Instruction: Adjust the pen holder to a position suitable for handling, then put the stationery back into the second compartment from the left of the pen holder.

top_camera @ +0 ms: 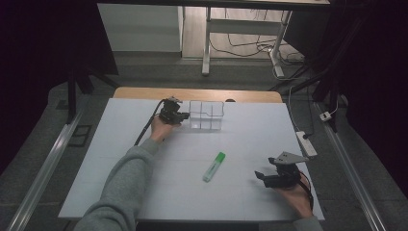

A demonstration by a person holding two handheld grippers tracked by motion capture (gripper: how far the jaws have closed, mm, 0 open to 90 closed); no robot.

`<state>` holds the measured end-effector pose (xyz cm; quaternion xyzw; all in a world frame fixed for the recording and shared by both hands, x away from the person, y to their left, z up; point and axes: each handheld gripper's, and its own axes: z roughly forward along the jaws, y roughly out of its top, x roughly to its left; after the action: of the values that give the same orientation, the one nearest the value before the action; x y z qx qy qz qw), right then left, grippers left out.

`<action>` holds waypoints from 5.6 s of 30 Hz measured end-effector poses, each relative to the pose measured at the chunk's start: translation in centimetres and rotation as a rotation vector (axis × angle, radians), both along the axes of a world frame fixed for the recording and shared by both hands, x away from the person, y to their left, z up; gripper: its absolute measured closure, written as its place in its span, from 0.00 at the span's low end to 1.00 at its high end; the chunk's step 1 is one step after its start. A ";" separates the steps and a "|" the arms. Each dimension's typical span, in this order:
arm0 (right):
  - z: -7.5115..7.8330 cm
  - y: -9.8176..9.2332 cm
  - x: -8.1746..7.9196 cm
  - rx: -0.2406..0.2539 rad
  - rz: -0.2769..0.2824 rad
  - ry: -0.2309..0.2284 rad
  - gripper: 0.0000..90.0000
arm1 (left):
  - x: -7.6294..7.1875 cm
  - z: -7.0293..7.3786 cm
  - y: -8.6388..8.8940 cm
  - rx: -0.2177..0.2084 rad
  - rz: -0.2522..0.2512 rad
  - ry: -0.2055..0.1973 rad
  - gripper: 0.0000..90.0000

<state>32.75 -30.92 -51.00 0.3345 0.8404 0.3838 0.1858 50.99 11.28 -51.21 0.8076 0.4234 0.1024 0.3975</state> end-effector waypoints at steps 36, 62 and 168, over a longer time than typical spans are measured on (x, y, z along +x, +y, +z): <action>0.2 -0.2 0.3 0.028 -0.007 -0.003 0.23 | -9.4 3.2 6.0 0.030 -0.029 -0.070 0.60; 0.3 -0.4 -0.1 0.026 -0.013 -0.001 0.24 | -21.7 0.7 10.3 0.085 0.004 -0.046 0.35; -0.5 15.2 5.8 -0.072 0.286 0.307 1.00 | -21.9 -0.3 10.6 0.113 -0.028 -0.025 0.33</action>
<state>38.60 -15.69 -51.48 0.2594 0.9110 0.3204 0.0111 29.10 21.90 -51.54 0.8333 0.4006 0.1304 0.3579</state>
